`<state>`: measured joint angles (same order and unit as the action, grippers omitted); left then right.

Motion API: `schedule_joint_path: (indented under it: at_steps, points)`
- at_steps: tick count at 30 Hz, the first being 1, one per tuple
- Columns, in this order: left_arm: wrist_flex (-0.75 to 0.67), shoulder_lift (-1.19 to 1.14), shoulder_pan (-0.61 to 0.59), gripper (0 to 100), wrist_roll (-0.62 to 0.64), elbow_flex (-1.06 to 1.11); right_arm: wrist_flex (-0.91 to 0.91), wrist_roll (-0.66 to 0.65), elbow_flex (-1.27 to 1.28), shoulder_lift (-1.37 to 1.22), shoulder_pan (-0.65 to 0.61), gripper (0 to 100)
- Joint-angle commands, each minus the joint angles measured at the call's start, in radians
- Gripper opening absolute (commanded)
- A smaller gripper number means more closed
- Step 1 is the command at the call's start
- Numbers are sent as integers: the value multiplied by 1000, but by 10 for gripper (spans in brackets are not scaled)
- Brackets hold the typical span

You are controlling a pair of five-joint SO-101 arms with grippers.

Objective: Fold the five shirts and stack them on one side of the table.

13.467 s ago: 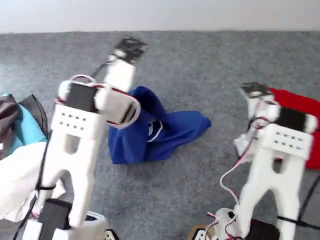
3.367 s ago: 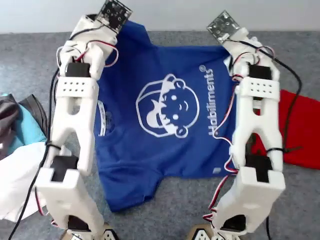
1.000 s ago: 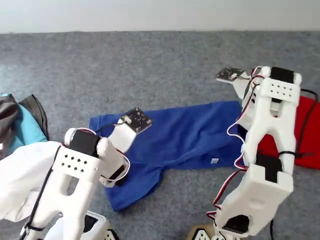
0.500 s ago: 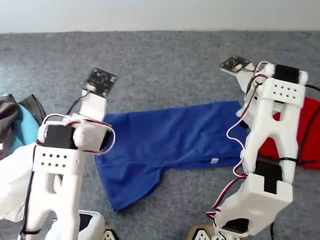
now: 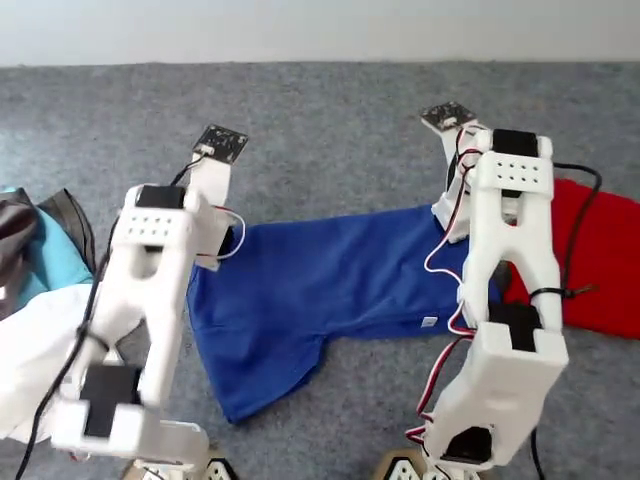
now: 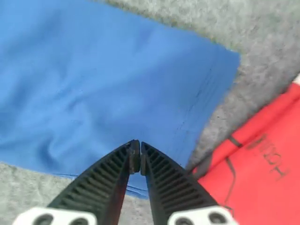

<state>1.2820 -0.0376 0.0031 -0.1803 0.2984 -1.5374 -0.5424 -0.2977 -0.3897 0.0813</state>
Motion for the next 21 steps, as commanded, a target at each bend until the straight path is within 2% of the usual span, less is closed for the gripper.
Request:
schedule_joint_path:
  at_steps: [1,7,13,21]
  points:
    - [2,-147,-29,16,3,-143,-51,17,-32,-12,8,9]
    - [66,-402,-109,16,-21,-377,-154,17,-32,-68,10,9]
    - [155,-652,-120,16,-44,-604,-236,18,-31,-127,13,9]
    - [353,-784,-118,16,-41,-983,-252,14,41,-168,15,9]
